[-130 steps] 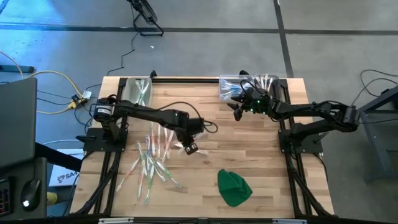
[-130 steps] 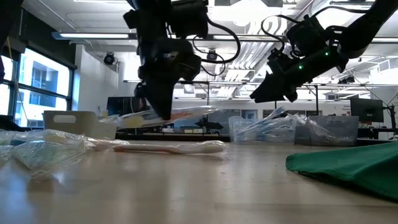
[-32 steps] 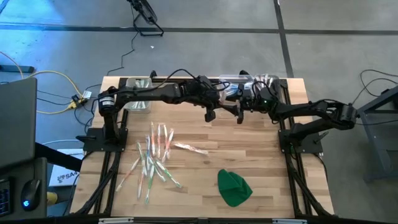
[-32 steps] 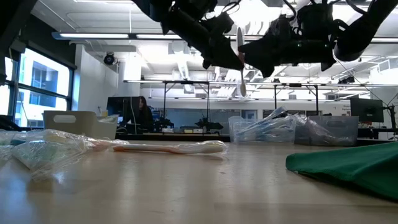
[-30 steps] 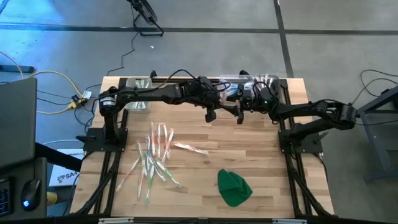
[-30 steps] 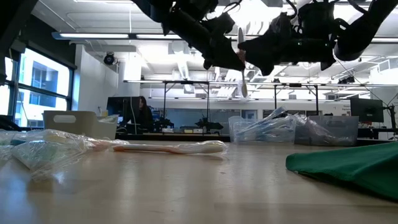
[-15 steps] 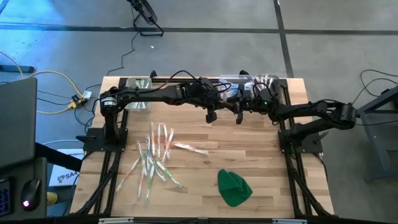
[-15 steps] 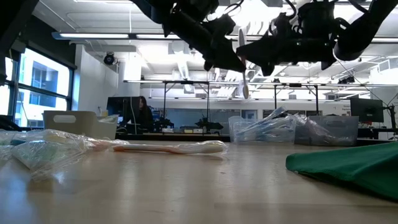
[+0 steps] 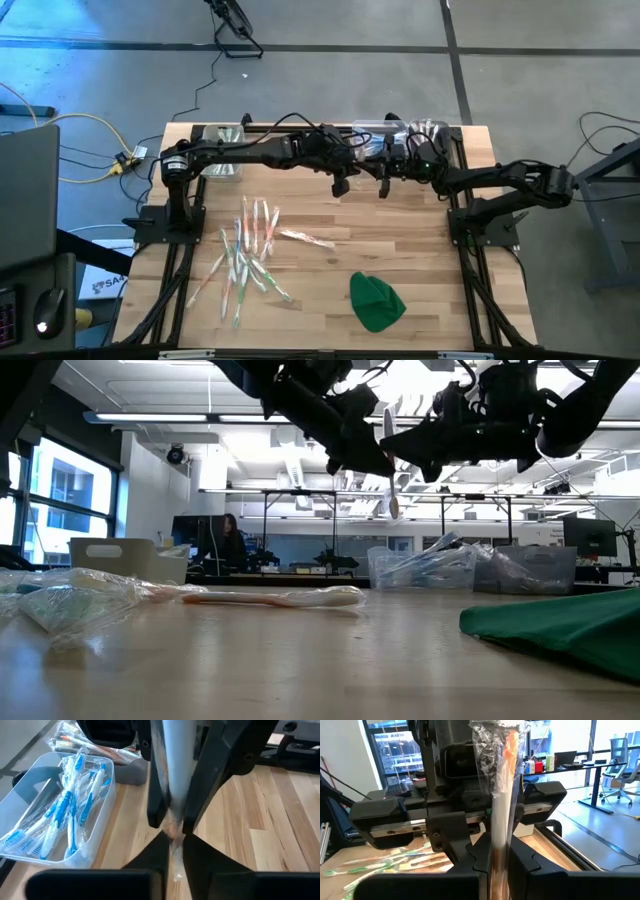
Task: Pick & Place Toothbrushes
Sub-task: Put the orange toothbrush into the black bin
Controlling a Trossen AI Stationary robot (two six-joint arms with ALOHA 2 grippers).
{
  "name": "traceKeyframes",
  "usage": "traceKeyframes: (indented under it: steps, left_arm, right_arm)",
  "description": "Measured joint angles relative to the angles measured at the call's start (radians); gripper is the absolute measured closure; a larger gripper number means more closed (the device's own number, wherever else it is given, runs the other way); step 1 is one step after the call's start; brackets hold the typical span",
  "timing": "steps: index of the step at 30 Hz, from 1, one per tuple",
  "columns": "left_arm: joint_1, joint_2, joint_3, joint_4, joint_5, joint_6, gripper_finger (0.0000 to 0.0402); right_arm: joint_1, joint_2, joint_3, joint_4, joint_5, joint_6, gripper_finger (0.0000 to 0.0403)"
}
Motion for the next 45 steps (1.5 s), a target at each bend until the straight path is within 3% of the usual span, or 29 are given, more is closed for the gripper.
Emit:
traceKeyframes:
  steps: [6, 11, 21, 37, 45]
  left_arm:
    - [0.0, -0.001, 0.0, 0.001, -0.01, 0.009, 0.028]
    - [0.0, -0.002, 0.0, 0.004, -0.01, 0.024, 0.0247]
    - [0.001, -0.002, 0.001, -0.008, -0.01, 0.045, 0.0241]
    - [0.028, -0.037, -0.058, -0.007, -0.008, 0.108, 0.0241]
    - [0.06, -0.144, -0.178, 0.09, 0.014, 0.137, 0.0241]
  right_arm:
    - [0.0, 0.0, 0.0, -0.006, -0.001, 0.0, 0.0381]
    - [0.0, 0.0, 0.0, -0.006, -0.001, 0.0, 0.0381]
    - [-0.001, 0.0, 0.0, -0.021, 0.0, -0.007, 0.0381]
    - [-0.108, -0.138, 0.0, -0.263, 0.049, -0.034, 0.0381]
    - [-0.151, -0.276, 0.0, -0.471, 0.233, -0.069, 0.0381]
